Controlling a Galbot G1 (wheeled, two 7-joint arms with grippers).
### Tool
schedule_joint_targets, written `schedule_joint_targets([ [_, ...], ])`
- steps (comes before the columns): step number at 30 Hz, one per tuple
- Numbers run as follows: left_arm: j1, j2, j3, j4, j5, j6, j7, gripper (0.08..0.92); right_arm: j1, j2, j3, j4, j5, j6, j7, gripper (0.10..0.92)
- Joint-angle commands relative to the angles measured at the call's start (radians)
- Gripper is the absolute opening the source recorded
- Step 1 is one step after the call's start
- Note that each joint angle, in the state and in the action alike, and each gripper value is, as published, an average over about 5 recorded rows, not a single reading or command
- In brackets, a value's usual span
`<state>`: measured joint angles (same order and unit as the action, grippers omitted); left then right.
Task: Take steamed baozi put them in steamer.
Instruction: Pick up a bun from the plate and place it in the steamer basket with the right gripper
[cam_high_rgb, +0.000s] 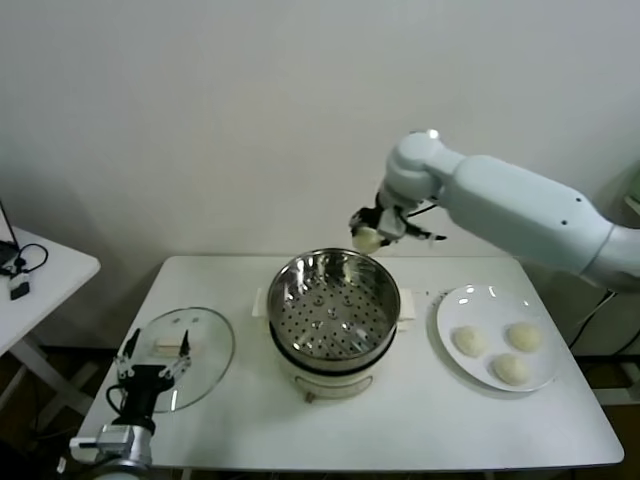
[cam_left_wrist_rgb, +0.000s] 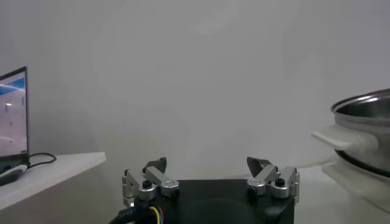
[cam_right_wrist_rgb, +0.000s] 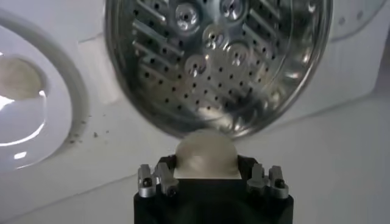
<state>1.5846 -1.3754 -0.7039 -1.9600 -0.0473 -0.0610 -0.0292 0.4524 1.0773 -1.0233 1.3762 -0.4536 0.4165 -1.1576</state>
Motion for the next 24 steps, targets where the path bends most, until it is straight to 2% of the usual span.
schedule_joint_targets([
  [1,0.003,0.004,-0.001,0.003,0.003,0.002,-0.001,0.823,-0.058,0.125,-0.038,0.02,-0.07,0.019,0.005,0.67],
  [12,0.024,0.008,-0.022,-0.005,-0.023,0.008,-0.016,0.823,-0.148,0.201,-0.024,-0.139,-0.18,0.071,0.021,0.672],
  [24,0.026,0.006,-0.026,0.004,-0.023,0.008,-0.016,0.823,-0.167,0.198,-0.009,-0.195,-0.204,0.083,0.023,0.678],
])
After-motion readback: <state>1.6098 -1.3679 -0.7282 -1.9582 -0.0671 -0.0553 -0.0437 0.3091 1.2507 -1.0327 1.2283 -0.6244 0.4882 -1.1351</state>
